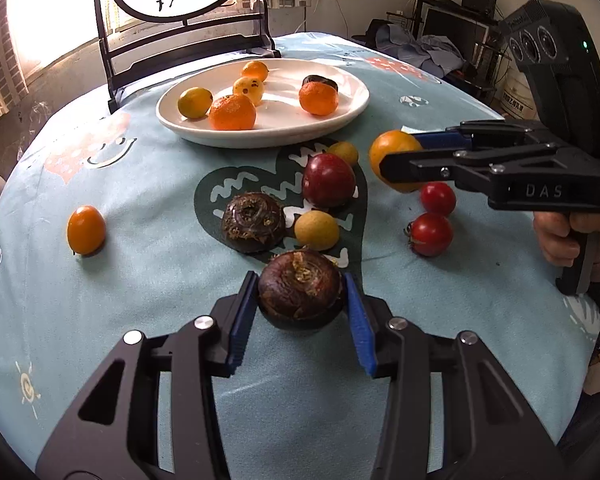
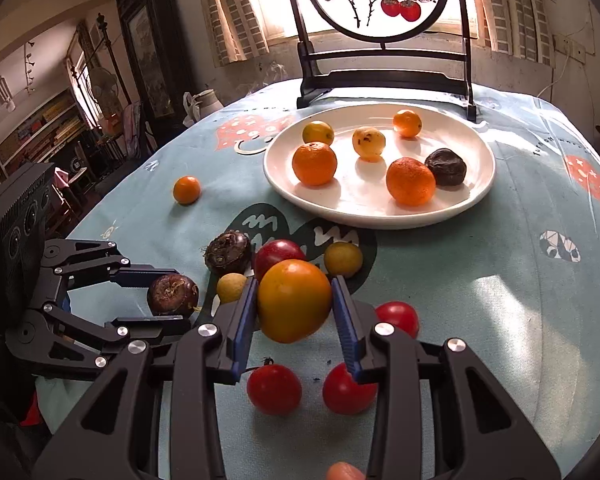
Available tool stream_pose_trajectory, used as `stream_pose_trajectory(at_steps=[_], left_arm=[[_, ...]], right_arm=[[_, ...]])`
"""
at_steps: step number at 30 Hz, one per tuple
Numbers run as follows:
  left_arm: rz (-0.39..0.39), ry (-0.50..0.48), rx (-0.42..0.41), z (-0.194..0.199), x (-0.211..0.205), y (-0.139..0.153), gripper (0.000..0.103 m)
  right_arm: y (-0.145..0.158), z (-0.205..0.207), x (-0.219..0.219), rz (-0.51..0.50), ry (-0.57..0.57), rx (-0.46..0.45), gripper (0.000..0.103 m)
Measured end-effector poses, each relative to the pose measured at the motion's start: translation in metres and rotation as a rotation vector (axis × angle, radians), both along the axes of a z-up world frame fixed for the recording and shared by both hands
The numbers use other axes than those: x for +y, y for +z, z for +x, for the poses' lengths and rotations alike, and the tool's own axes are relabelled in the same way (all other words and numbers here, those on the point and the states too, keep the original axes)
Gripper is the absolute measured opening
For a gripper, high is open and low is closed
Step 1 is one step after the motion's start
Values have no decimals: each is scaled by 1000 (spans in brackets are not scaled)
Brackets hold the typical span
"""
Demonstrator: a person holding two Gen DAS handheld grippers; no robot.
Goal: Organize fruits
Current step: 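Grasp an orange tomato with the right tool while the left tool grasps a dark purple fruit, then lower both held fruits onto the white plate and open both tools, then grasp a red tomato with the right tool while the left tool grasps an orange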
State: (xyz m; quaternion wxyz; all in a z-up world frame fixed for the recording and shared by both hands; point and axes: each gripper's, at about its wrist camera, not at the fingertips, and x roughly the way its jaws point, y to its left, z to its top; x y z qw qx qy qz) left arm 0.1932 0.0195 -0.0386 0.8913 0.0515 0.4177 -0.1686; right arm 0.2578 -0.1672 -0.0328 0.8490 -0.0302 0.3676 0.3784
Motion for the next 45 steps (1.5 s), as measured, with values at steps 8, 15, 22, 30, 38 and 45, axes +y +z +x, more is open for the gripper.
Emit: stream_pose_trajectory(at_steps=[8, 15, 22, 30, 38, 45], left_arm=[[-17, 89, -84, 63, 4, 47, 44], [-22, 166, -96, 148, -5, 68, 44], [77, 224, -63, 189, -14, 48, 68], [100, 306, -194, 116, 14, 76, 100], [21, 424, -113, 47, 57, 35, 101], [0, 440, -60, 29, 67, 21, 101]], right_arm=[[19, 37, 2, 49, -118, -117, 38], [15, 80, 13, 30, -166, -92, 38], [4, 97, 28, -13, -142, -67, 49], [31, 56, 10, 58, -71, -107, 59], [9, -15, 17, -56, 84, -134, 63], [-10, -33, 27, -184, 161, -56, 63]])
